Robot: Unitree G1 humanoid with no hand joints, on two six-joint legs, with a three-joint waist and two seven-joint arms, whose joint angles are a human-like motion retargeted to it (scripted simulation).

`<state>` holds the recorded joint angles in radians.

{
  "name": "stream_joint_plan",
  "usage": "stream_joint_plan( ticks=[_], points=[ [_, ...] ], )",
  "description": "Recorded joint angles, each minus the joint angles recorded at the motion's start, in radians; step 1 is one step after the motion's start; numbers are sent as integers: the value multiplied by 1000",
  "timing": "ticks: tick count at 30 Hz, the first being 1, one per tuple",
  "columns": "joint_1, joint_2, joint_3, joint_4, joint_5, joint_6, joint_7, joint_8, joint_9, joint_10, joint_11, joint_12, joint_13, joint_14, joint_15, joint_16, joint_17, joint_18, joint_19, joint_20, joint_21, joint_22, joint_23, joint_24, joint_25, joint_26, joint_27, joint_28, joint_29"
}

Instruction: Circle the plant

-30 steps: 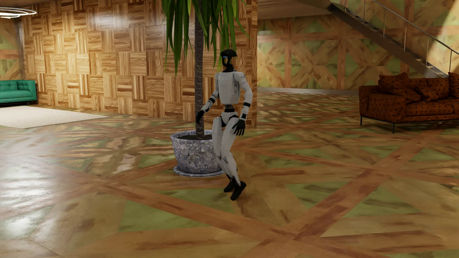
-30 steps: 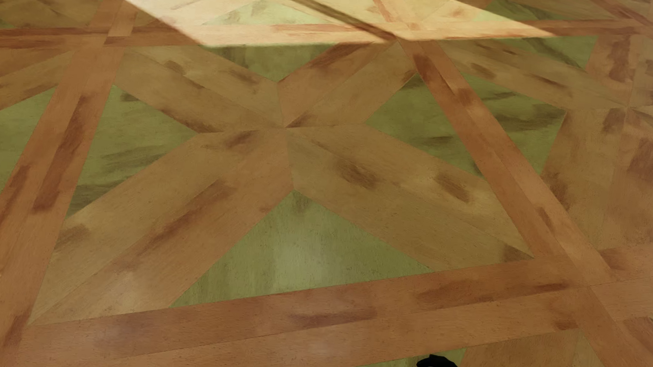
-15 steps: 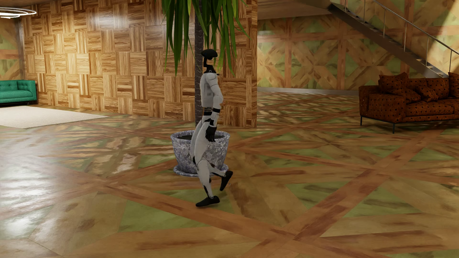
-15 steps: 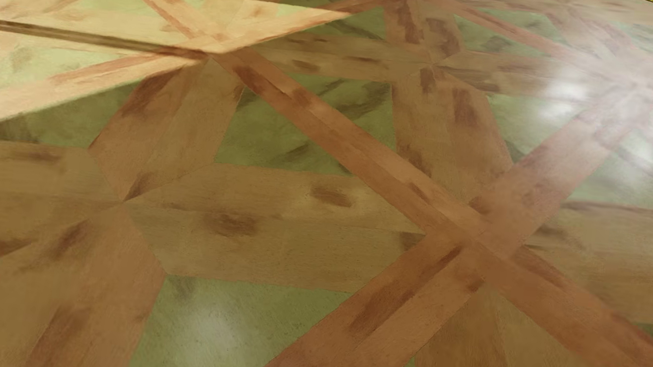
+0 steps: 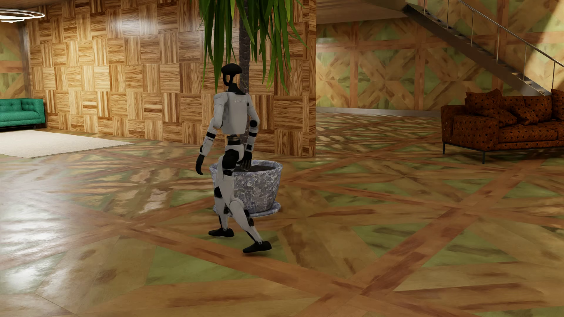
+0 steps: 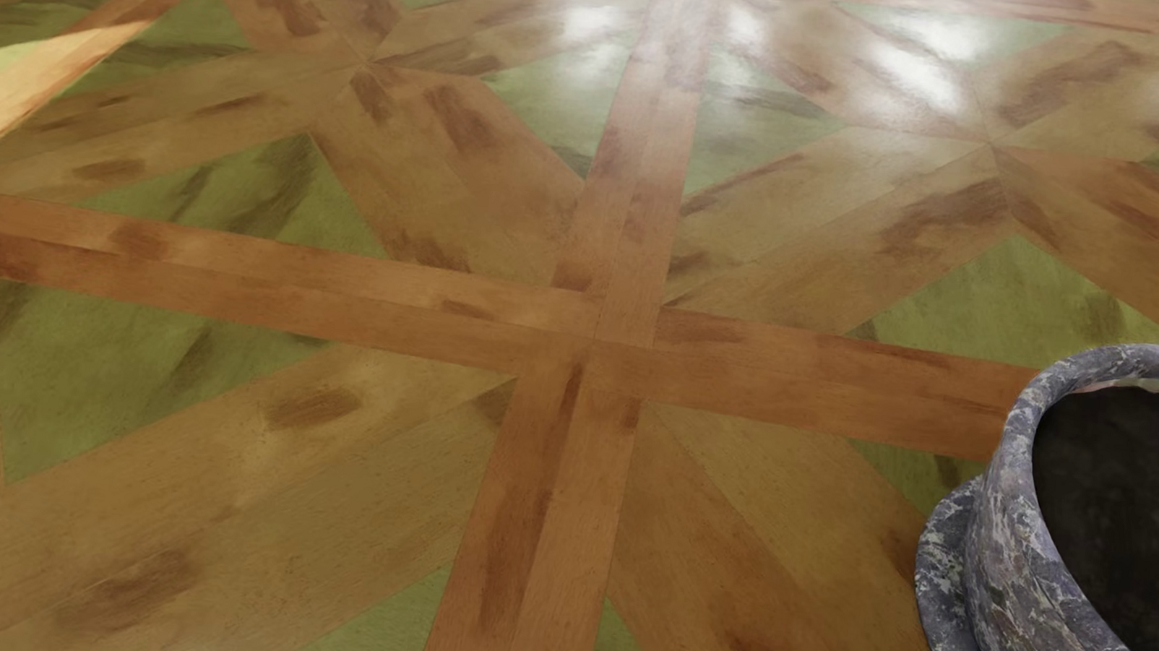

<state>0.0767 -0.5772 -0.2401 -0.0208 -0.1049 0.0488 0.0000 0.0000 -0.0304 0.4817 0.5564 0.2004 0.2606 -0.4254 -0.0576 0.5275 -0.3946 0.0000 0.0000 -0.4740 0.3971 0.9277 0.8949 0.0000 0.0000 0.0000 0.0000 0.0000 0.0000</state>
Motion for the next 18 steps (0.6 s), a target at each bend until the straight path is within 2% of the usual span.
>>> stream_joint_plan(
  ticks=[2,4,5,7,8,9,12,13,16,18],
  points=[
    [21,28,-8,4,-6,11,0,0,-15,8,-77,-9,-3,5,5,-17,-7,0,0,15,12,-29,64,0,0,0,0,0,0],
    [57,49,4,29,13,37,0,0,-15,20,-32,1,-5,102,76,-54,-17,0,0,35,42,-71,136,0,0,0,0,0,0],
    [62,62,18,44,36,55,0,0,-14,39,-10,15,-8,222,84,-81,-22,0,0,44,57,-92,165,0,0,0,0,0,0],
    [18,116,40,74,71,73,0,0,-25,155,-3,51,-15,555,50,-124,-33,0,0,24,58,-131,178,0,0,0,0,0,0],
    [-33,154,47,90,79,69,0,0,-36,252,-14,65,-15,675,27,-130,-37,0,0,-3,45,-160,154,0,0,0,0,0,0],
    [-91,193,52,104,83,61,0,0,-41,364,-21,72,-14,711,4,-127,-43,0,0,-29,33,-190,111,0,0,0,0,0,0],
    [-245,312,84,120,102,33,0,0,-10,641,-22,56,-40,541,-58,-109,-55,0,0,-36,2,-216,-24,0,0,0,0,0,0],
    [-293,346,106,115,108,19,0,0,3,669,-27,42,-58,532,-72,-102,-56,0,0,-28,-10,-206,-47,0,0,0,0,0,0],
    [-421,440,203,69,111,-22,0,0,26,571,-41,21,-108,674,-107,-75,-63,0,0,-20,-24,-201,-74,0,0,0,0,0,0],
    [-492,492,262,49,111,-41,0,0,36,455,-43,29,-125,636,-141,-57,-72,0,0,-19,-25,-215,-90,0,0,0,0,0,0]
  ],
)
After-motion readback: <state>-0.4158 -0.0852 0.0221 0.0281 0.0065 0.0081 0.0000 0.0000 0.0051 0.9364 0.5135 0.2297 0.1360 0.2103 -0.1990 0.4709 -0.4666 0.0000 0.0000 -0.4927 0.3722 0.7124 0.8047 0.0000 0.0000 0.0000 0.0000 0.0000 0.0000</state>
